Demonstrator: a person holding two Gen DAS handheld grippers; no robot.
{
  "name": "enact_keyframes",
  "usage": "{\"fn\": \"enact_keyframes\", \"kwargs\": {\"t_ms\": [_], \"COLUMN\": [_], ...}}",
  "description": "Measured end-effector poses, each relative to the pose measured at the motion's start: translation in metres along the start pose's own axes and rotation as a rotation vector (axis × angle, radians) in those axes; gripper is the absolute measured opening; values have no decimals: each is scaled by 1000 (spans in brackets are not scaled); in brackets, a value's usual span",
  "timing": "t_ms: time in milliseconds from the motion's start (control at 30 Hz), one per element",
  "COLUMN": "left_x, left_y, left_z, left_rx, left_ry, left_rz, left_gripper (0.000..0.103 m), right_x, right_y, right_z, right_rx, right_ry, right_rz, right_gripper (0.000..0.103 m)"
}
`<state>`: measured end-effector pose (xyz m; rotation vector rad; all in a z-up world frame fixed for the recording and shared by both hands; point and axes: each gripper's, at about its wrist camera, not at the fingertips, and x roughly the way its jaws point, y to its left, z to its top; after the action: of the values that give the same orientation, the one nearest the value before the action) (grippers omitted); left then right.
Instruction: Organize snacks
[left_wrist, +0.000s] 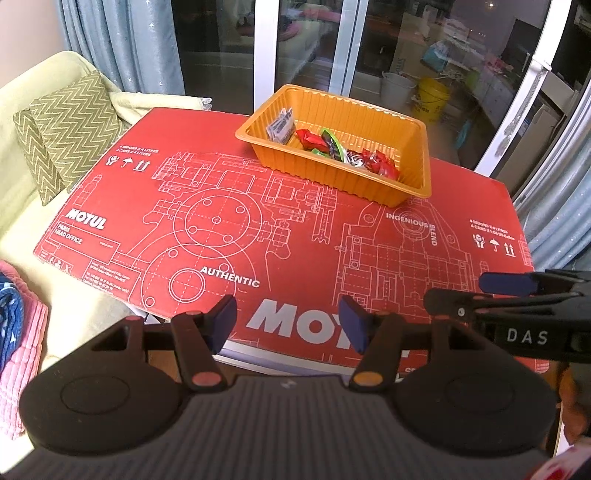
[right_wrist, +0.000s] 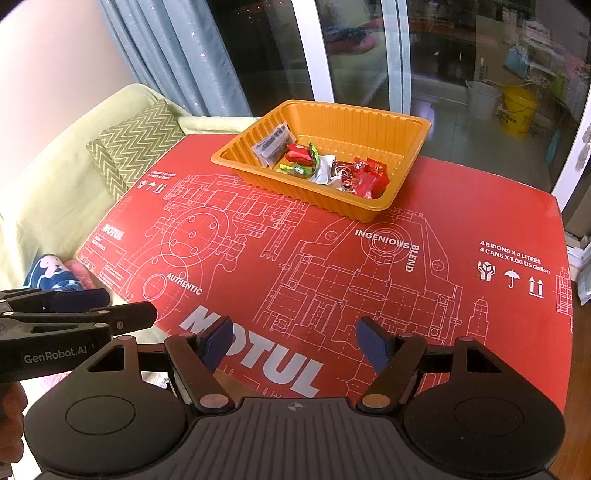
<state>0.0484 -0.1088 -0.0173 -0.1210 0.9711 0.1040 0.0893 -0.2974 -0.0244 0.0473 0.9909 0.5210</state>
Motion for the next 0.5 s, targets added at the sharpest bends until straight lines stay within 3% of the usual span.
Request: {"fn": "enact_keyframes", "kwargs": {"t_ms": [500], "left_x": [0], "left_y": [1], "left_z": [-1], "left_rx": [1], "left_ry": [-1], "left_rz": [0], "left_gripper": [59], "right_x": [-1], "right_y": [3], "right_z": [0], "right_rx": [1], "right_ry": [-2], "right_rz": [0], "right_gripper": [74]}}
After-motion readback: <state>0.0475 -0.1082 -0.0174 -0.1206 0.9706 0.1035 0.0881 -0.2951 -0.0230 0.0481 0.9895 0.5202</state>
